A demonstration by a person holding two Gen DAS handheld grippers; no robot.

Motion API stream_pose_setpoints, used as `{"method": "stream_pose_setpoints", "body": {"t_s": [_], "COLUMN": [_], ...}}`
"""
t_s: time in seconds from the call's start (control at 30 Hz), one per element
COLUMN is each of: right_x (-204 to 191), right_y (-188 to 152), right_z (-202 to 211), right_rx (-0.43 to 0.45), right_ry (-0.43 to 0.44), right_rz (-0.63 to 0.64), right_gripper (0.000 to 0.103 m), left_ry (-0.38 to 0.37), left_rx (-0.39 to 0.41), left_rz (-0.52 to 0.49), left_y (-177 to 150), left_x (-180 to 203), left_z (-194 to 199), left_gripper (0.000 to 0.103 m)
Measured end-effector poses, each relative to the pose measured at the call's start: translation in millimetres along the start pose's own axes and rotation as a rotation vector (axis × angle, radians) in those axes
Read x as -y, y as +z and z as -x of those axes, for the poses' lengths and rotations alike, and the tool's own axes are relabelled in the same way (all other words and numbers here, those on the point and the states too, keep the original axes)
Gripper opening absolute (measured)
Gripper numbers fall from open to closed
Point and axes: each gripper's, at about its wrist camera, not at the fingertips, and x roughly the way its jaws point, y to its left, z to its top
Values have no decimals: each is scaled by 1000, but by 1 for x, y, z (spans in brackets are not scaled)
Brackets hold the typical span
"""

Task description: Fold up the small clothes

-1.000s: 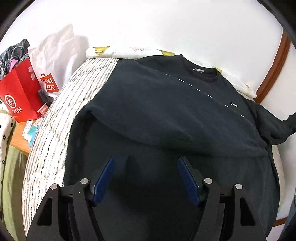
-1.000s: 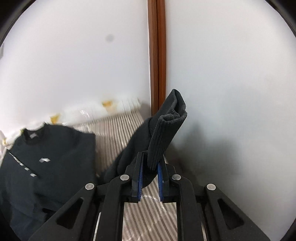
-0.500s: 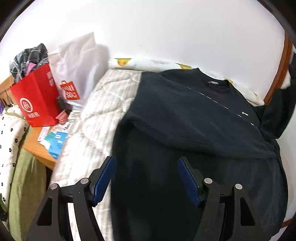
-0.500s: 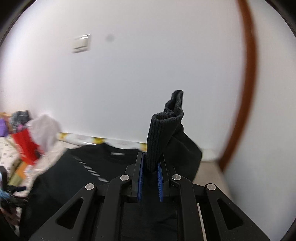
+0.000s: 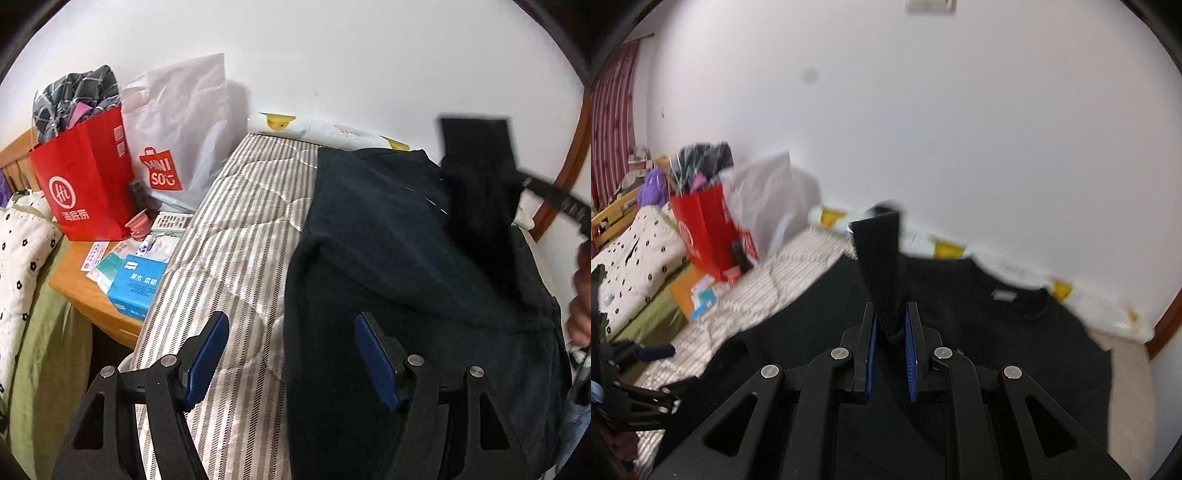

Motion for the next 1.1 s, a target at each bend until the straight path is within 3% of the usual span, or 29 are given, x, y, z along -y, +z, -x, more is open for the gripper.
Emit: {"method": "stream_pose_setpoints", "body": {"t_s": [0.03, 0.1, 0.13, 0.2, 0.27, 0.4, 0.6, 0.67, 0.83, 0.97, 1.07, 1.1], "right_x": [1, 4, 6, 11, 26, 81, 182, 207, 238, 238, 241, 241], "right_y": [-5, -20, -26, -43, -59, -93, -159, -180, -216, -223, -218, -216], "right_z": [-9, -26, -27, -25, -12, 5, 34, 42, 44, 33, 21, 20], "right_rx": [-22, -76, -96, -90, -64, -112, -225, -265, -342, -341, -315, -301], "right_ry": [15, 69, 91, 89, 51, -36, -337, -402, -408, -429, -460, -464], "right_rz": [-11, -28, -25, -20, -34, -106, -206, -231, -255, -223, -197, -193], "right_gripper": [16, 32, 50, 67, 68, 68, 68, 68, 68, 68, 66, 63], "left_ry": [-7, -22, -27, -52, -81, -157, -163, -158, -129, -128, -162, -169], "left_rx": [-3, -6, -6, -1, 3, -4, -35, -40, -102, -116, -126, -126], "left_rz": [-4, -18, -26, -41, -46, -38, -80, -89, -95, -86, -40, -22], "left_y": [1, 4, 6, 11, 15, 27, 40, 45, 51, 51, 52, 53], "left_x": [2, 8, 11, 20, 27, 41, 61, 65, 71, 72, 70, 69], "left_z": [-1, -4, -5, -7, -9, -17, -42, -53, -81, -90, -95, -96], "left_gripper": [69, 69, 69, 69, 69, 69, 67, 67, 59, 57, 43, 33]}}
